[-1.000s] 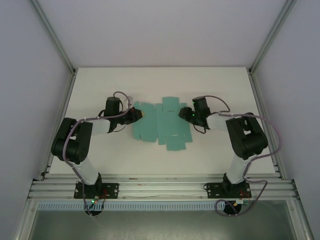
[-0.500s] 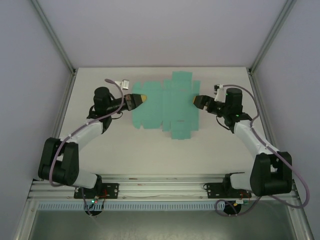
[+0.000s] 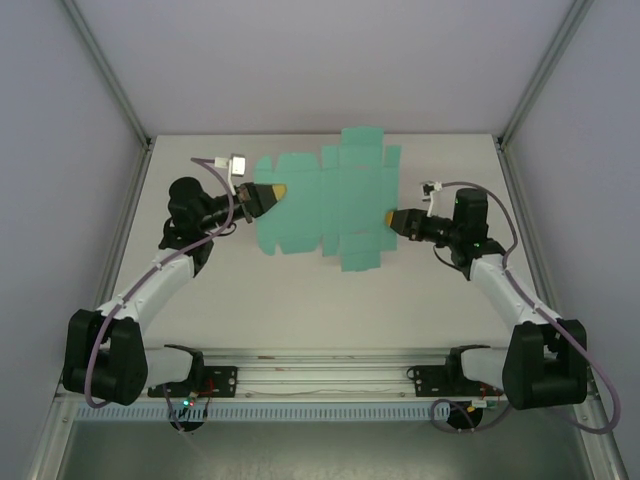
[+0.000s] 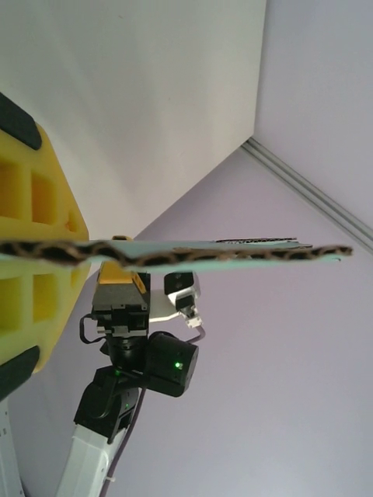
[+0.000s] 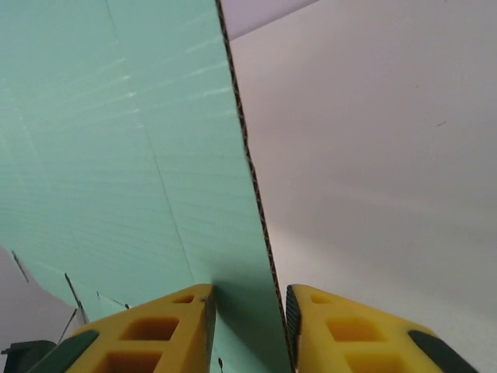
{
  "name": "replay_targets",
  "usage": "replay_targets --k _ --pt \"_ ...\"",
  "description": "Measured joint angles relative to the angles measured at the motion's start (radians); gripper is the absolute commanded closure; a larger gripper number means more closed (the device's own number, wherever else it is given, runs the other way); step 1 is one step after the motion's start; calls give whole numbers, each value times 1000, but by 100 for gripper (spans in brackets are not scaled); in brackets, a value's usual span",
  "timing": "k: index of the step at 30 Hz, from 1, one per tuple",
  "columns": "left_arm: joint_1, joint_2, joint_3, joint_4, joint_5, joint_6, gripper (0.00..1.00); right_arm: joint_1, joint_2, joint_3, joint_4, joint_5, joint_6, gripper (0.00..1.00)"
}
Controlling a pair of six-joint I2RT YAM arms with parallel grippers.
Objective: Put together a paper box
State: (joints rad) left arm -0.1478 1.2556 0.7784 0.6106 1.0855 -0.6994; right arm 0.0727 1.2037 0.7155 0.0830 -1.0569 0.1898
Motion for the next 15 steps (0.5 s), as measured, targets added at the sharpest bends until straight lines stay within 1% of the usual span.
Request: replay_targets --k 2,3,4,9,12,14,15 --pt "1 0 -3 0 -2 0 100 -2 -1 -9 16 -12 -5 72" --pt "1 0 -3 0 -2 0 100 -4 -1 -11 21 -18 -10 76" --pt "3 0 -3 0 -3 0 100 -5 -1 -12 24 -23 -19 78" --pt "6 5 -6 0 -13 0 100 -6 -1 -12 45 -98 -51 78" --pt "4 11 -12 0 -13 0 100 -3 -1 -11 52 -136 -71 76" --pt "4 13 -17 -1 -15 0 100 -2 -1 -11 52 -150 -84 77" --pt "4 14 -18 -1 -16 0 100 -2 -1 -11 51 -154 -88 80"
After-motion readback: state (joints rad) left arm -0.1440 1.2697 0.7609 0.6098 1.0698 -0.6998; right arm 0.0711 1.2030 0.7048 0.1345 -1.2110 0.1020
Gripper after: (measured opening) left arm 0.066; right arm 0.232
